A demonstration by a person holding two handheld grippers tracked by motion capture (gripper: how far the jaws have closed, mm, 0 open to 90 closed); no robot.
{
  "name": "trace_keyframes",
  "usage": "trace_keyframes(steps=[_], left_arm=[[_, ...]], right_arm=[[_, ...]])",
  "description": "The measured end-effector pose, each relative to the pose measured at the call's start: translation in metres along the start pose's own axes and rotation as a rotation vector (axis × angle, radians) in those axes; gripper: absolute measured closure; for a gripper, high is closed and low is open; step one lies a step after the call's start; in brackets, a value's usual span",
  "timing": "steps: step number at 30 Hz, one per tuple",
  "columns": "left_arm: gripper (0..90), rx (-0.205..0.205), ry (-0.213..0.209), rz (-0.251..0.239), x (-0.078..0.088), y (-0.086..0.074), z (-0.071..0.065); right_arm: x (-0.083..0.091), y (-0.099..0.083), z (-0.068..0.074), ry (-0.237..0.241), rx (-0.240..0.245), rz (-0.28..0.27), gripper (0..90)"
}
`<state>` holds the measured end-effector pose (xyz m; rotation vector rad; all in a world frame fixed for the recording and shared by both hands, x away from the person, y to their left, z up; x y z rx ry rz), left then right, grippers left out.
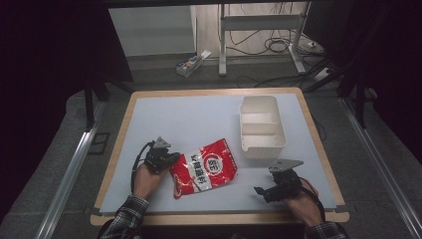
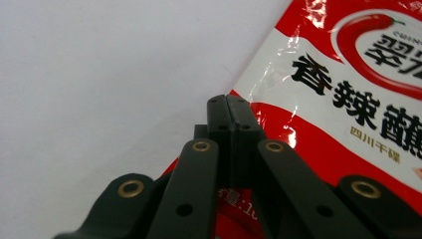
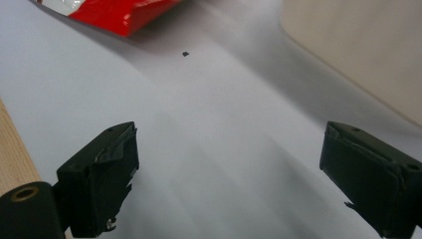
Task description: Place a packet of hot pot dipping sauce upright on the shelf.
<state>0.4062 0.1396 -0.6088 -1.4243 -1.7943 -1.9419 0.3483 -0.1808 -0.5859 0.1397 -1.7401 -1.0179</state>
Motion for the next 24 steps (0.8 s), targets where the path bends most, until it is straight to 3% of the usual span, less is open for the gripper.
trace_keyframes(steps=[10,14,18,20,24], left_arm=[[89.9,-0.061,-0.025,0.018,0.012,-0.012,-0.018],[77.2,-0.066,-0.020,-0.030,0.023,-0.006,-0.018],[55.2,-0.055,0.016,-0.137,0.048,-0.004,-0.020],[37.3,-0.052,0.024,-0.145,0.054,-0.009,-0.022],[18.6,-0.047,0.035,-0.126,0.058,-0.021,-0.023]], right_arm=[[-0.001,0.001,0.002,0.009,-0.006,-0.002,8.4],[-0.001,0.002,0.003,0.008,0.000,-0.003,8.4],[-0.004,0.006,0.005,0.028,-0.011,0.000,8.4],[-0.007,0.009,0.007,0.038,-0.023,0.002,8.3],[-0.011,0.016,0.010,0.060,-0.041,-0.006,7.1]])
Point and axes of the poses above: each handheld gripper's, and its own axes: x roughly backward along the jaws, y roughly out of its top, z roughly to its left, the point moved 10 cm from there along -x, roughly forward along the jaws, and after that the axes turned 5 degrees about x, right-handed, at the moved point
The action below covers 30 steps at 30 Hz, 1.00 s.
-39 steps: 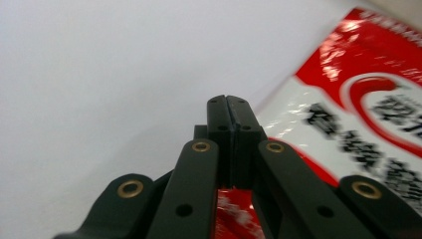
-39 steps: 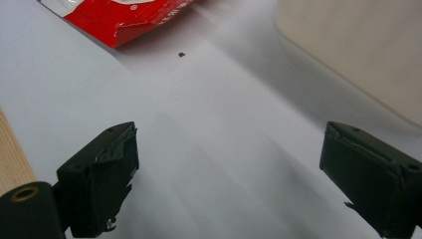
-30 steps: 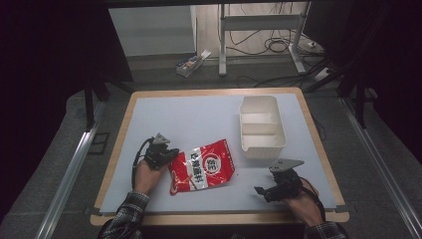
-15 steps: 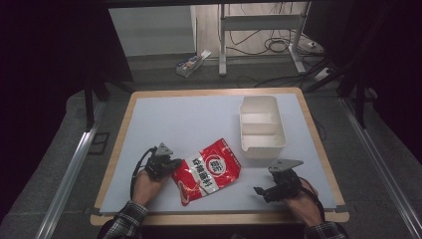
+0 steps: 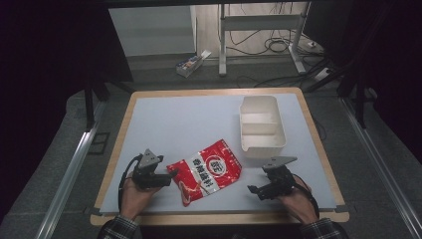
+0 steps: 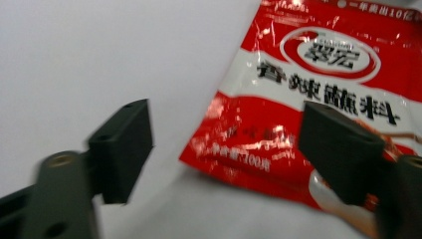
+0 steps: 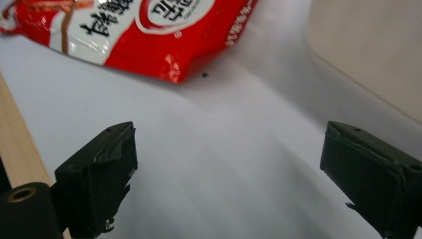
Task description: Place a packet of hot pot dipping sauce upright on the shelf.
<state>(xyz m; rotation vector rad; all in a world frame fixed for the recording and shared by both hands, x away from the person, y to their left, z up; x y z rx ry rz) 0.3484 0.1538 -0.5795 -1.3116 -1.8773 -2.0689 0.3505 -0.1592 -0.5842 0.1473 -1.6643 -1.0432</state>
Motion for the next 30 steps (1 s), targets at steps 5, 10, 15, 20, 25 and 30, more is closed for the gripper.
trace_keyframes(steps=[5,10,15,20,25,30], left_arm=[[9.7,-0.020,-0.002,0.010,0.006,-0.007,-0.005],[9.5,-0.046,0.010,0.023,0.009,-0.011,-0.006],[9.6,-0.053,0.016,0.028,0.010,-0.013,-0.006],[9.6,-0.055,0.030,0.033,0.011,-0.015,-0.004],[9.7,-0.048,0.032,0.029,0.013,-0.015,-0.003],[9.6,-0.058,0.035,0.030,0.013,-0.015,-0.004]], right_arm=[[-0.010,0.014,0.006,0.036,-0.033,-0.020,5.4],[-0.026,0.023,0.012,0.067,-0.047,-0.012,5.0],[-0.040,0.029,0.018,0.082,-0.037,0.020,6.7],[-0.049,0.036,0.020,0.094,-0.050,0.028,11.0],[-0.055,0.046,0.019,0.116,-0.069,0.017,19.4],[-0.065,0.059,0.021,0.131,-0.073,0.012,28.4]])
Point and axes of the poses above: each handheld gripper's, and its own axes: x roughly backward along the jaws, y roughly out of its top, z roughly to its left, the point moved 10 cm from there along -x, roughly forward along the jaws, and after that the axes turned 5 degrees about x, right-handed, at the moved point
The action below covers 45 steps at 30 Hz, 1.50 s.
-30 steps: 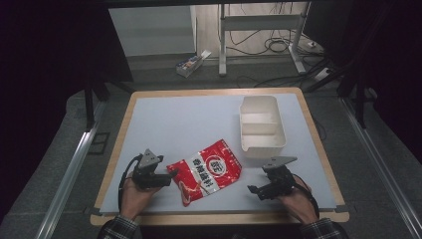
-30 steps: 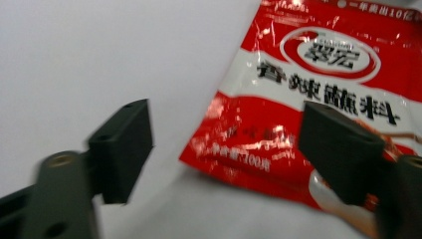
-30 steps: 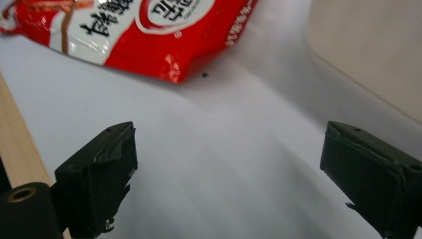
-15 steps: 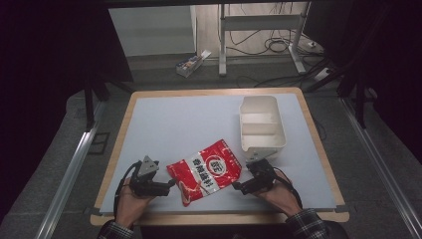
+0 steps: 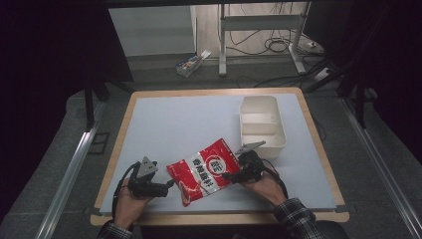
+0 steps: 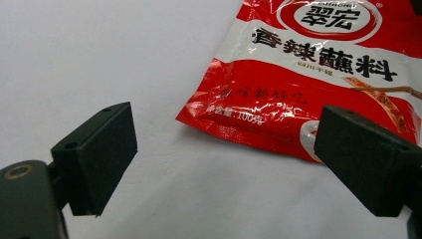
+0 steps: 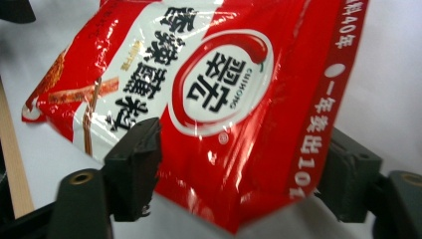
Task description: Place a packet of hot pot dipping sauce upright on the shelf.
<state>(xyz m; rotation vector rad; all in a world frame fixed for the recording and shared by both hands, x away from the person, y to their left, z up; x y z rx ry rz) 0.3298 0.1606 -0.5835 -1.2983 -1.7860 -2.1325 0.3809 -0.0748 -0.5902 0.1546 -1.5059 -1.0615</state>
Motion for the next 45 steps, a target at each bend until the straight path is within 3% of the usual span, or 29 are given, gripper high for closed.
trace_keyframes(steps=[6,8,14,18,25,35,45], left_arm=[[9.7,0.002,0.004,-0.003,0.001,0.000,0.001],[9.7,0.005,0.006,-0.007,0.001,0.001,0.001],[9.6,0.006,0.013,-0.010,0.002,0.001,0.003],[9.7,0.002,0.016,-0.006,0.002,0.000,0.003],[9.7,-0.001,0.022,-0.005,0.002,0.000,0.003],[9.7,0.013,0.046,-0.002,0.003,-0.001,0.008],[7.0,0.023,0.045,-0.009,0.004,0.000,0.012]], right_arm=[[-0.011,0.008,0.005,0.002,0.011,0.011,34.0],[-0.019,0.013,0.008,0.001,0.024,0.025,40.7],[-0.027,0.019,0.011,-0.016,0.047,0.030,48.9],[-0.032,0.025,0.011,-0.028,0.056,0.027,60.2],[-0.029,0.033,0.014,0.001,0.034,-0.003,87.3],[-0.007,0.054,0.022,0.053,0.010,-0.066,88.5],[0.020,0.089,0.033,0.095,0.057,-0.112,88.6]])
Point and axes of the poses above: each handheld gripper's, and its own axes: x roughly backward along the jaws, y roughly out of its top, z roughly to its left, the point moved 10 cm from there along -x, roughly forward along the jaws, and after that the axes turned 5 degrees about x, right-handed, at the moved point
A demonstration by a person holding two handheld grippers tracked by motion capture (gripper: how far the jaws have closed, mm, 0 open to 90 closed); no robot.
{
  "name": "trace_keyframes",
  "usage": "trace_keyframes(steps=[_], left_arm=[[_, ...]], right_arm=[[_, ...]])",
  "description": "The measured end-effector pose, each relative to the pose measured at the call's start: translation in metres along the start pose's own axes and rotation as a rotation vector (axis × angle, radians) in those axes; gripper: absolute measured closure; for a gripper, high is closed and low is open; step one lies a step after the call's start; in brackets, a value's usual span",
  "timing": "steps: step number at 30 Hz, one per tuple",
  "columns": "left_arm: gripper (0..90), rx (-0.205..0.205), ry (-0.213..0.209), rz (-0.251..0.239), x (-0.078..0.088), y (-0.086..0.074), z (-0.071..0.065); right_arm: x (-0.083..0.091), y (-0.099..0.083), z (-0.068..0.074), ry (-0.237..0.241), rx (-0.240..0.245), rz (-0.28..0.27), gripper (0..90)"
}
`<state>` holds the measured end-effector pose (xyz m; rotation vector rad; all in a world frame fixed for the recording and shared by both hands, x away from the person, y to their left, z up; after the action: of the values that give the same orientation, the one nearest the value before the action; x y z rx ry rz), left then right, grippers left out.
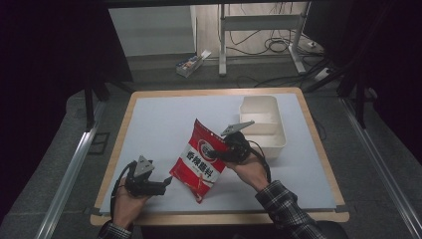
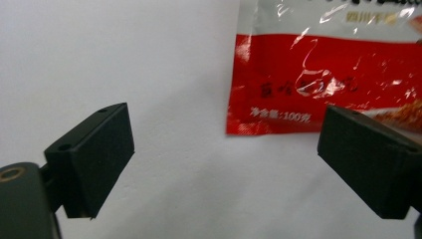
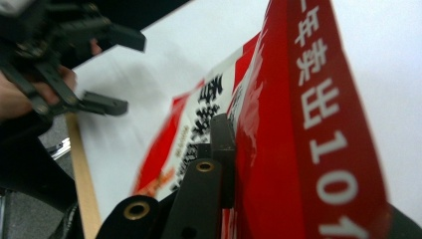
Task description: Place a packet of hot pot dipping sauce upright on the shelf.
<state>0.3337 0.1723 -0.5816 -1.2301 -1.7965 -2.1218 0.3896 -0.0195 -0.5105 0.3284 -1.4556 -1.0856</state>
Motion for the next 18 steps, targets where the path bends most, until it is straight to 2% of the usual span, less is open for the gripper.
trace_keyframes(steps=[7,11,13,18], left_arm=[[5.5,0.001,-0.002,0.000,0.000,0.000,0.001],[5.1,0.001,-0.005,-0.003,0.000,0.000,0.001],[4.9,0.001,-0.004,-0.002,0.000,0.000,0.001],[4.8,-0.001,-0.002,0.000,0.000,0.000,0.001]], right_arm=[[0.017,0.030,0.004,0.012,0.031,-0.043,88.7],[0.023,0.039,0.004,0.004,0.053,-0.046,88.7],[0.029,0.047,0.001,-0.021,0.069,-0.050,88.8],[0.038,0.056,-0.011,-0.065,0.074,-0.059,88.8]])
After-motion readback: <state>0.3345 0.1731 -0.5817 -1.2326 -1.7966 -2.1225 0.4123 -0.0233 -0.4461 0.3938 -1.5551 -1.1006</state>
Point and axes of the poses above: each handheld gripper's, and its own axes: x roughly backward along the jaws, y roughly out of its top, z roughly to its left, the point moved 10 cm from there along -x, roughly forward along the jaws, and after that the axes turned 5 degrees about x, right-handed, at the moved point
